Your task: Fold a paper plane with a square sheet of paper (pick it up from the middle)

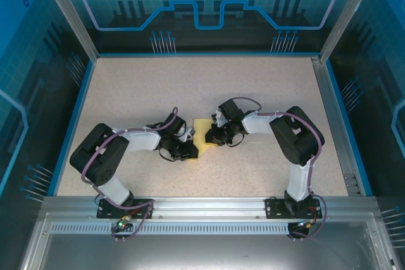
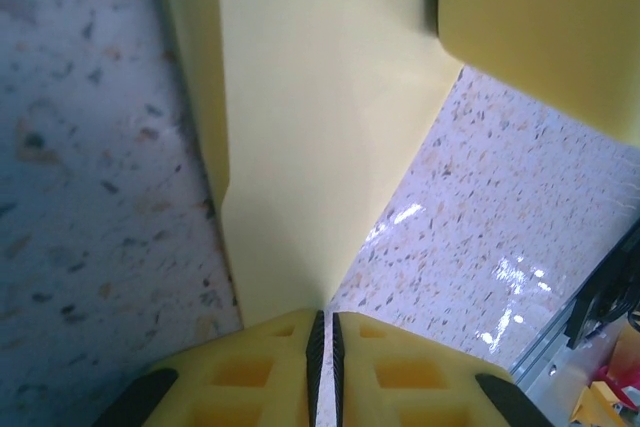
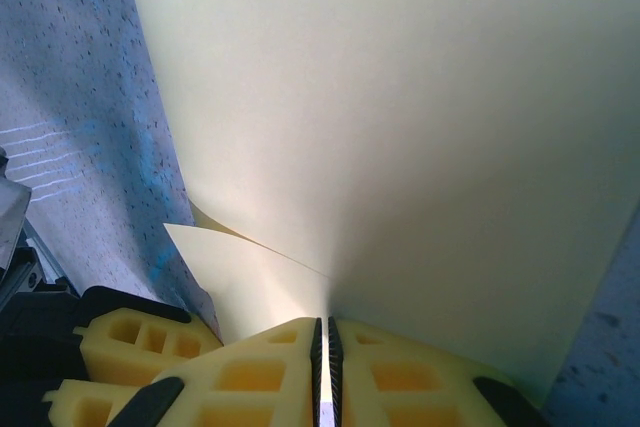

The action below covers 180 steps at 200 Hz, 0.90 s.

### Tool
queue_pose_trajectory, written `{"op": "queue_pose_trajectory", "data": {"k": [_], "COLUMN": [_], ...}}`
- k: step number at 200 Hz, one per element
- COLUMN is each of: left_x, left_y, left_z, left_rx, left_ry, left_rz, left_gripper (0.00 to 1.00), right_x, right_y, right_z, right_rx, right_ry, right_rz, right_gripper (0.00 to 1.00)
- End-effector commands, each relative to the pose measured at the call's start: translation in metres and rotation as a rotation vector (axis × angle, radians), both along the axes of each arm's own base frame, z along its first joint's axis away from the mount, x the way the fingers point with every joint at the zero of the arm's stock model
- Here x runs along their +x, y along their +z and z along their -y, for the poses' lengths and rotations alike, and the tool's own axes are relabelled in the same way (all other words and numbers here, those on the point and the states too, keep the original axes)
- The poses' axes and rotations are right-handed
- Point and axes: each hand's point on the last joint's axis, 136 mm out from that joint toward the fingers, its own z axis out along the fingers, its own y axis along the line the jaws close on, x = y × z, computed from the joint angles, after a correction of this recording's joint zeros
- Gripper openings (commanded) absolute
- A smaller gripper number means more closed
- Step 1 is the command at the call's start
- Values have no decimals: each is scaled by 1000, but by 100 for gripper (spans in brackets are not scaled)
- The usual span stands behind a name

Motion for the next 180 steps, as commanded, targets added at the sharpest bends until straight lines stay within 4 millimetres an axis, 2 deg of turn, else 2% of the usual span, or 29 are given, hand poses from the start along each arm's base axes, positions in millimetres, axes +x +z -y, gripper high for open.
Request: {"op": "queue_pose_trajectory", "data": {"k": [1, 27, 49, 94, 116, 131, 148, 180], "left_x": [-58, -61, -51, -4, 20, 31, 34, 21], "left_y": [-24, -19, -5, 45, 58, 51, 35, 0], "left_z": [-37, -36, -33, -10, 5, 11, 15, 5], "left_rx": [152, 140, 125, 15, -33, -32, -12, 57], "left_ry": [-9, -18, -11, 45, 68, 74, 65, 63], "left_rz": [-221, -219, -171, 32, 87, 80, 34, -46], "left_gripper": [16, 16, 16, 16, 16, 16, 13, 11], "right_x": [-8, -7, -6, -4, -4, -3, -3, 2], "right_y": [-28, -27, -25, -23, -22, -21, -19, -7], "right_z": [21, 20, 19, 18, 16, 15, 13, 6], "right_rx": [-127, -122, -120, -114, -109, -101, -92, -49], "right_ry": [-26, -26, -25, -28, -26, -25, -24, -22], "right_rz": [-52, -51, -47, -45, -44, -40, -39, -13], "right_gripper": [14, 14, 14, 14, 14, 14, 14, 15]}}
